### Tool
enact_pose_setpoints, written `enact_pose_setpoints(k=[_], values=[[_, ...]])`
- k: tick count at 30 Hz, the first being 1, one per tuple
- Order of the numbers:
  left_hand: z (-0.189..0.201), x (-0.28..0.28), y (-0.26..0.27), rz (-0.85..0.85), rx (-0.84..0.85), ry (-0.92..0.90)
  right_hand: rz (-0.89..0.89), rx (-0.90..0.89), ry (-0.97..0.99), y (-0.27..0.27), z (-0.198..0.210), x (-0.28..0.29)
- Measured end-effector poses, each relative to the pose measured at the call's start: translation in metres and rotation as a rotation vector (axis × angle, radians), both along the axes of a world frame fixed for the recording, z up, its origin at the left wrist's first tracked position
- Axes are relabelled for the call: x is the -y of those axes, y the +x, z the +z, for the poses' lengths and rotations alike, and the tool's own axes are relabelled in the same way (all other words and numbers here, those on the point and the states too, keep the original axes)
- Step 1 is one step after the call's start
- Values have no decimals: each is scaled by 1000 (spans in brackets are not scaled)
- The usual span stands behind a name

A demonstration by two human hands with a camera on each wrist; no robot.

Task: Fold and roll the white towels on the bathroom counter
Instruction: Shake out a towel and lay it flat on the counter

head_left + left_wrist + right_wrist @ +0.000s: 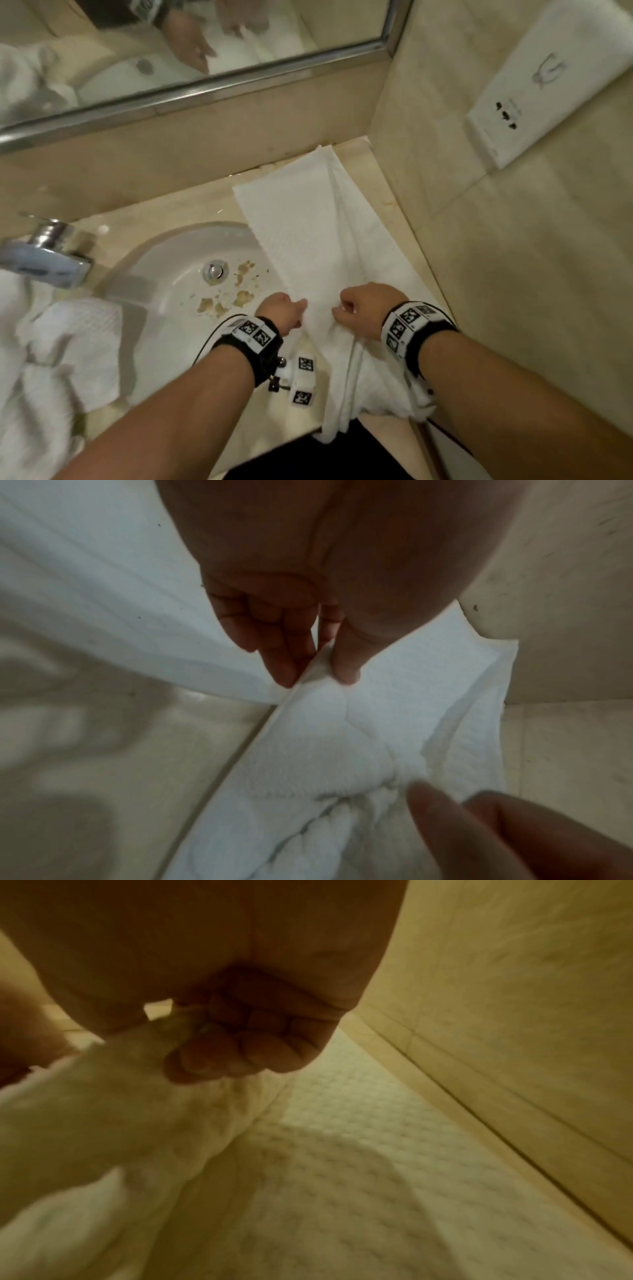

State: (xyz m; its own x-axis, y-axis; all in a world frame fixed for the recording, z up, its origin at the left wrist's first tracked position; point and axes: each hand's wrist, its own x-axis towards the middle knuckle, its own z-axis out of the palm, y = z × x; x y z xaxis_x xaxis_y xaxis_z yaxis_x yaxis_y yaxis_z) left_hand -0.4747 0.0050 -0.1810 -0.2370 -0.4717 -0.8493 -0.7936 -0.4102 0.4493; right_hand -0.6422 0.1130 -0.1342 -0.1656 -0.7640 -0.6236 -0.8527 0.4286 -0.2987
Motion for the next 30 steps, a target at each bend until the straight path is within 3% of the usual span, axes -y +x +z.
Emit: enact_pose_setpoints(k=[10,13,17,20,22,25,30], values=[[-1,0,16,12,25,-56,-588,-252,35,-75,3,-58],[-3,-6,15,69,12,50,-709,-171,108,-68,-10,-68],[-5,-9,14,103,12,115,-708,-35,134,-45,-24,-70],[-5,-9,12,120,23,96,-668,-34,106,-33,-20,-68],[-6,-8,10,111,33,71,-751,-42,67,-35,-16,-66],[-8,-6,8,5,71,43,-885,-100,46,-43,-12,-66],[-6,-7,5,-124,122,36,-758,-156,226,-50,-11,-75]])
